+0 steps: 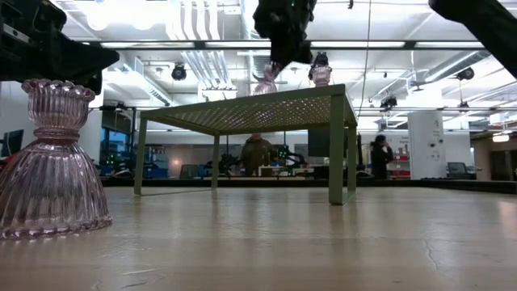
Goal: Pick & Place candle stick holders
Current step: Put the right purple candle holder on the shelf aligned with the other purple candle holder
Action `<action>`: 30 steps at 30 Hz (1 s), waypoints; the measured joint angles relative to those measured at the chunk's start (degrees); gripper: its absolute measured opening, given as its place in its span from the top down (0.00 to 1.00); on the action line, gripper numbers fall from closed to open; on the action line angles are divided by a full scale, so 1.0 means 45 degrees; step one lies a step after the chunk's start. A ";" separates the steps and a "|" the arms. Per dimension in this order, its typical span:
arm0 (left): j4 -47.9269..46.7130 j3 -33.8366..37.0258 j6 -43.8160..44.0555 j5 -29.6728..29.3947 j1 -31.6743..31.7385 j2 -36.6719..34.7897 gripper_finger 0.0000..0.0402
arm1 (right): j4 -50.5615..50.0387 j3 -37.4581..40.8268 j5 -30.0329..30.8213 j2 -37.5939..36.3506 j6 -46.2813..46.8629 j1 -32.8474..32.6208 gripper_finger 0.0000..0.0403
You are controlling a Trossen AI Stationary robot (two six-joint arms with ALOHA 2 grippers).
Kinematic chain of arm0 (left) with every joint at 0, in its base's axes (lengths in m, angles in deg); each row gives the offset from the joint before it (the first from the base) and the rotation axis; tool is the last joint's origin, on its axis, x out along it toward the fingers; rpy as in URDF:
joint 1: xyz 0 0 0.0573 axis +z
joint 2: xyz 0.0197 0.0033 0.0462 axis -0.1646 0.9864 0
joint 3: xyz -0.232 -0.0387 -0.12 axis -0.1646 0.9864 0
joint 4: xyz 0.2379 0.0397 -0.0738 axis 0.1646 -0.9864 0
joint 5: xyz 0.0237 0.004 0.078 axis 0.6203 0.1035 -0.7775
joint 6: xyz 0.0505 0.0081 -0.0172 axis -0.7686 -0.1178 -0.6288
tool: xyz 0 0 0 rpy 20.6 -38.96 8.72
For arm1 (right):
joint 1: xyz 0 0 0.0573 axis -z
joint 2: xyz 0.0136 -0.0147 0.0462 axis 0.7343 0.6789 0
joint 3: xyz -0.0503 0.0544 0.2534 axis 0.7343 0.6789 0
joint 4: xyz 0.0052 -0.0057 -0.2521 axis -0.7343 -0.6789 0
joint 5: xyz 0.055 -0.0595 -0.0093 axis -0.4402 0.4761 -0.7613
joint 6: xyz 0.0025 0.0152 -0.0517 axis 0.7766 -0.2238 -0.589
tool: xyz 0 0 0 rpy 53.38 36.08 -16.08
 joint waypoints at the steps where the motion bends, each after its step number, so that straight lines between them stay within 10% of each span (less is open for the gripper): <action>1: -0.0005 0.0000 -0.0004 0.0000 -0.0005 0.0000 0.97 | -0.0119 0.0002 0.0270 0.0042 0.0017 0.0024 0.91; 30: -0.0003 0.0000 -0.0002 0.0000 0.0000 0.0000 0.97 | -0.0933 0.0005 -0.0557 0.0440 -0.0025 0.0133 0.90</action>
